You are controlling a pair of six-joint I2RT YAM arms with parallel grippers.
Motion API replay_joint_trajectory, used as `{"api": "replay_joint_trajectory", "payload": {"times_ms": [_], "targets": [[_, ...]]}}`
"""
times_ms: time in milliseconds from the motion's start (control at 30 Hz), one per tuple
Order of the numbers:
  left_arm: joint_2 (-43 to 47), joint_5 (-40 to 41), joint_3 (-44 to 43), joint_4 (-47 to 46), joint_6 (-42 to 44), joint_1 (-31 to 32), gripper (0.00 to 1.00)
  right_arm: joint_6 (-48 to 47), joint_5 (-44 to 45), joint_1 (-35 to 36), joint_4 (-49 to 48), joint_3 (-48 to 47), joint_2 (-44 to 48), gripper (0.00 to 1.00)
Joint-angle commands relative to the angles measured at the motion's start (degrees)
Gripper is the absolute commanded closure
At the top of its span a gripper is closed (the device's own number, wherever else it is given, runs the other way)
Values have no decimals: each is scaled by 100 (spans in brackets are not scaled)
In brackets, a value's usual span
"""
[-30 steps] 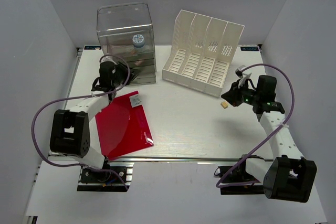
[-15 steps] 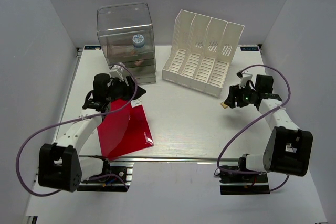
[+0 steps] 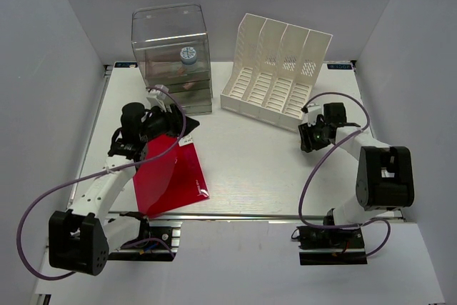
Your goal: Organize the desk
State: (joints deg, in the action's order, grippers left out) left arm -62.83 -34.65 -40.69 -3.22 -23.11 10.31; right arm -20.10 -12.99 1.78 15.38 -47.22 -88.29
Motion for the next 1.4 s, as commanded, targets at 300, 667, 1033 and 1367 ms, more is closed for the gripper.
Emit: {"api": "replay_joint_trajectory", "payload": {"times_ms": [300, 667, 1033, 1367], "targets": [[218, 160, 52, -38, 158, -64, 35, -144, 746, 428, -1009, 64, -390, 40], [332, 319, 43, 6, 246, -64, 35, -372, 168, 376, -756, 354, 152, 92], [938, 1564, 114, 234, 176, -64, 36, -3333, -1410, 1288, 2293, -752, 973, 100], [1677, 3902, 403, 612, 88, -64, 39, -3686, -441, 2896, 2989, -4412, -1162, 100]]}}
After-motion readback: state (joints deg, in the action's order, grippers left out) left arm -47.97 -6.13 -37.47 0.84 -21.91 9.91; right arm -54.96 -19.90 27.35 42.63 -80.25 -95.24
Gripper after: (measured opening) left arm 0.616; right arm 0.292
